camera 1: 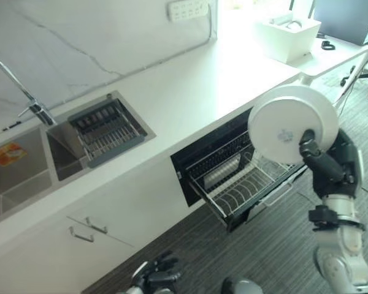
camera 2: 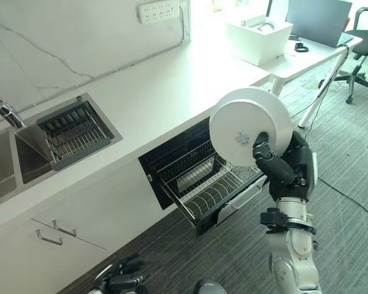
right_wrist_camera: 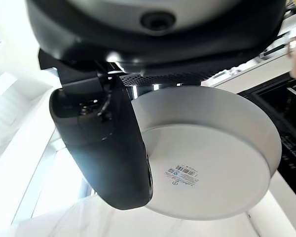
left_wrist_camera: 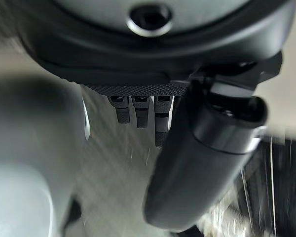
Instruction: Place the dishes in the dishwasher.
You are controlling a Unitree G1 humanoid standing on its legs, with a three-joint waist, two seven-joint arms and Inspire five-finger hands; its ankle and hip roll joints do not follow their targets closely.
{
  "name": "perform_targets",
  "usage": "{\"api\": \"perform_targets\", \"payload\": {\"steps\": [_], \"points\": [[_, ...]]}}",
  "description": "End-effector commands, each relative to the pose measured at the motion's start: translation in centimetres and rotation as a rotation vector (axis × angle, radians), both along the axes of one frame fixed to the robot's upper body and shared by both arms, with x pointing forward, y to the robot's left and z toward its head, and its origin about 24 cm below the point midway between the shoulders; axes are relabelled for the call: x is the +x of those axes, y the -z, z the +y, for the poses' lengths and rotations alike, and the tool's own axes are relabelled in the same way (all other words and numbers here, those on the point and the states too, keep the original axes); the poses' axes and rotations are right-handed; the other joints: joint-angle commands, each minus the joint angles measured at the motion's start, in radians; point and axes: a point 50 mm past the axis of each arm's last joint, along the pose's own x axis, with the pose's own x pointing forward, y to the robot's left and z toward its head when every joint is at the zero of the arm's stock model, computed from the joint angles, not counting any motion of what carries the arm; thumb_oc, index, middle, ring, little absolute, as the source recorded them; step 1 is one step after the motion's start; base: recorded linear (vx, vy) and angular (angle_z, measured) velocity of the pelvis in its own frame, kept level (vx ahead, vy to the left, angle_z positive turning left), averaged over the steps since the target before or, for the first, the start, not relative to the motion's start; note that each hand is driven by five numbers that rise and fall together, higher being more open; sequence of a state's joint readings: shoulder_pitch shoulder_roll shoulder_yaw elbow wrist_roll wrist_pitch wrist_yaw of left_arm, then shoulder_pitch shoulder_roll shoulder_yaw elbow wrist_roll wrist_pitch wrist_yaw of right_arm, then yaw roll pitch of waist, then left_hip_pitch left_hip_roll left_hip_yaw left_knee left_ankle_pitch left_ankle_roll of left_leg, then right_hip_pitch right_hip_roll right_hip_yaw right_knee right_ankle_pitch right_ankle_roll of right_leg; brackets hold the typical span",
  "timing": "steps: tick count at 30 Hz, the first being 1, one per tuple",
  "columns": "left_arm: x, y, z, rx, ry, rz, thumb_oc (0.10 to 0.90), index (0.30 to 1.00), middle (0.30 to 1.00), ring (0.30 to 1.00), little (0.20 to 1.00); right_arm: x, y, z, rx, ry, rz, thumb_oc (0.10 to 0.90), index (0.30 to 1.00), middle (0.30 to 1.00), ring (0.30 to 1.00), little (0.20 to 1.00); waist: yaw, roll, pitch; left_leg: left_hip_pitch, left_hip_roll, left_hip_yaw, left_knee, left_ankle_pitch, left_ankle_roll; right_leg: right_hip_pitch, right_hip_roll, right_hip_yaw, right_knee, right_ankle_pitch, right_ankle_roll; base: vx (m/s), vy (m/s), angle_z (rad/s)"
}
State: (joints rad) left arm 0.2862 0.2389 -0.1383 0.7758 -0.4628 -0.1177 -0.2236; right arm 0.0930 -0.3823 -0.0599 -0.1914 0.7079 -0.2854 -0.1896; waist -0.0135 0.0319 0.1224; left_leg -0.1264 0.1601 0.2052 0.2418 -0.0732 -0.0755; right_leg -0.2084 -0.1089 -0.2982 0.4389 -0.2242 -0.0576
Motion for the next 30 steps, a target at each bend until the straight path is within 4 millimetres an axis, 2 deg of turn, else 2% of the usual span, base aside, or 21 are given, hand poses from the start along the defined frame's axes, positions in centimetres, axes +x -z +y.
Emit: {"api": "perform_targets", "payload": {"steps": [1, 3, 6, 9, 12, 14, 16, 17, 19, 20, 21, 22, 23, 25, 30], "points": [[1.3, -0.6, 1.4, 0.118, -0.004, -0.062, 0.8, 0.9, 0.9, 0.9, 0.9, 0.0, -6.5, -0.1, -0.064, 0.086, -0.325, 0.4, 0.3, 0.3, 0.3, 0.3, 0.029, -0.007, -0.016, -0.061, -0.003, -0.022, 0.058, -0.056, -0.008, 0.063, -0.009, 0.06, -0.139, 0.052, 0.141, 0.1, 0.081, -0.2], [-1.0, 0.9, 2.2, 0.206, -0.01, 0.078, 0.8, 0.9, 0.9, 0.9, 0.9, 0.0, -6.6, -0.3, -0.08, 0.134, -0.315, 0.4, 0.3, 0.3, 0.3, 0.3, 0.047, -0.006, -0.012, -0.094, -0.009, -0.031, 0.058, -0.041, -0.01, 0.085, -0.014, 0.043, -0.139, 0.032, 0.14, 0.13, 0.188, 0.01], [-3.4, 2.0, 2.4, 0.27, 0.014, 0.226, 0.8, 0.9, 0.9, 0.9, 0.9, 0.1, -6.9, 0.0, -0.12, 0.137, -0.322, 0.4, 0.3, 0.3, 0.3, 0.3, 0.046, -0.01, -0.019, -0.087, -0.019, -0.023, 0.058, -0.058, -0.002, 0.095, -0.029, 0.033, -0.139, 0.024, 0.147, 0.11, 0.244, 0.0], [-7.7, 3.0, 2.6, 0.295, 0.099, 0.482, 0.8, 0.9, 0.9, 0.9, 0.9, -0.1, -8.0, -0.1, -0.291, 0.233, -0.338, 0.4, 0.3, 0.3, 0.3, 0.3, 0.045, -0.021, -0.03, -0.056, -0.029, -0.008, 0.058, -0.086, 0.016, 0.114, -0.057, 0.015, -0.139, 0.03, 0.17, 0.18, 0.304, -0.26], [-9.3, 3.2, 2.5, 0.271, 0.171, 0.604, 0.8, 0.9, 0.9, 0.9, 0.9, 0.0, -8.7, -0.7, -0.347, 0.328, -0.341, 0.4, 0.3, 0.3, 0.3, 0.3, 0.041, -0.024, -0.024, -0.031, -0.031, -0.001, 0.058, -0.112, 0.034, 0.147, -0.055, 0.007, -0.139, 0.034, 0.179, 0.14, 0.206, -0.18], [-9.4, 3.2, 2.7, 0.269, 0.182, 0.633, 0.8, 0.9, 0.9, 0.9, 0.9, 0.2, -9.0, -1.0, -0.36, 0.371, -0.334, 0.4, 0.3, 0.3, 0.3, 0.3, 0.033, -0.012, -0.018, -0.022, -0.026, -0.006, 0.058, -0.119, 0.054, 0.185, -0.016, 0.003, -0.139, 0.092, 0.186, 0.13, 0.182, -0.14], [-8.7, 3.1, 3.0, 0.274, 0.182, 0.632, 0.8, 0.9, 0.9, 0.9, 0.9, 0.3, -9.1, -0.9, -0.401, 0.409, -0.331, 0.4, 0.3, 0.3, 0.3, 0.3, 0.024, -0.005, -0.011, -0.023, -0.032, -0.029, 0.058, -0.121, 0.065, 0.146, -0.018, 0.026, -0.1, 0.155, 0.196, 0.05, 0.034, -0.1], [-8.1, 3.1, 3.2, 0.285, 0.181, 0.627, 0.8, 0.9, 0.9, 0.9, 0.9, 0.5, -9.0, -0.8, -0.439, 0.431, -0.33, 0.4, 0.3, 0.3, 0.3, 0.3, 0.025, -0.007, -0.008, -0.024, -0.033, -0.034, 0.058, -0.122, 0.064, 0.134, -0.035, 0.031, -0.125, 0.163, 0.194, 0.01, -0.09, -0.15], [-7.0, 2.9, 3.8, 0.307, 0.143, 0.608, 0.8, 0.9, 0.9, 0.9, 0.9, 0.8, -8.8, -0.5, -0.517, 0.467, -0.327, 0.4, 0.3, 0.3, 0.3, 0.3, 0.036, -0.016, -0.007, -0.027, -0.035, -0.032, 0.058, -0.12, 0.054, 0.116, -0.083, 0.032, -0.139, 0.141, 0.191, 0.01, -0.206, -0.1], [-6.5, 2.7, 4.4, 0.308, 0.081, 0.598, 0.8, 0.9, 0.9, 0.9, 0.9, 0.8, -8.7, -0.2, -0.591, 0.488, -0.321, 0.4, 0.3, 0.3, 0.3, 0.3, 0.042, -0.031, -0.005, -0.023, -0.039, -0.017, 0.058, -0.128, 0.049, 0.085, -0.142, 0.034, -0.139, 0.208, 0.212, 0.07, -0.423, -0.19], [-5.9, 2.5, 5.2, 0.308, 0.021, 0.594, 0.8, 0.9, 0.9, 0.9, 0.9, 1.2, -8.3, -0.7, -0.676, 0.522, -0.29, 0.4, 0.3, 0.3, 0.3, 0.3, 0.051, -0.036, -0.014, -0.023, -0.014, -0.012, 0.058, -0.12, 0.037, 0.069, -0.146, 0.04, -0.139, 0.125, 0.219, 0.07, -0.414, -0.27], [-5.9, 2.5, 5.2, 0.309, 0.019, 0.595, 0.8, 0.9, 0.9, 0.9, 0.9, 1.3, -8.3, -0.9, -0.689, 0.526, -0.284, 0.4, 0.3, 0.3, 0.3, 0.3, 0.053, -0.038, -0.017, -0.024, -0.01, -0.009, 0.058, -0.117, 0.034, 0.068, -0.147, 0.035, -0.139, 0.12, 0.22, 0.11, -0.42, -0.35], [-6.1, 2.6, 5.0, 0.32, 0.032, 0.601, 0.8, 0.9, 0.9, 0.9, 0.9, 1.7, -8.4, -1.3, -0.802, 0.554, -0.265, 0.4, 0.3, 0.3, 0.3, 0.3, 0.067, -0.04, -0.024, -0.016, 0.019, 0.004, 0.058, -0.108, 0.011, 0.072, -0.151, 0.012, -0.139, 0.1, 0.226, 0.05, -0.246, -0.18], [-6.3, 2.7, 4.5, 0.32, 0.036, 0.611, 0.8, 0.9, 0.9, 0.9, 0.9, 2.2, -8.4, -1.4, -0.884, 0.568, -0.24, 0.4, 0.3, 0.3, 0.3, 0.3, 0.074, -0.04, -0.027, -0.009, 0.038, 0.008, 0.058, -0.103, -0.002, 0.08, -0.146, 0.0, -0.139, 0.085, 0.222, 0.09, -0.246, -0.07], [-7.6, 2.9, 3.7, 0.306, 0.049, 0.633, 0.8, 0.9, 0.9, 0.9, 0.9, 2.7, -7.0, -2.4, -0.953, 0.564, -0.124, 0.4, 0.3, 0.3, 0.3, 0.3, 0.084, -0.036, -0.035, -0.01, 0.063, -0.008, 0.058, -0.09, -0.022, 0.099, -0.131, -0.023, -0.139, 0.061, 0.204, 0.06, -0.142, 0.01]]}}
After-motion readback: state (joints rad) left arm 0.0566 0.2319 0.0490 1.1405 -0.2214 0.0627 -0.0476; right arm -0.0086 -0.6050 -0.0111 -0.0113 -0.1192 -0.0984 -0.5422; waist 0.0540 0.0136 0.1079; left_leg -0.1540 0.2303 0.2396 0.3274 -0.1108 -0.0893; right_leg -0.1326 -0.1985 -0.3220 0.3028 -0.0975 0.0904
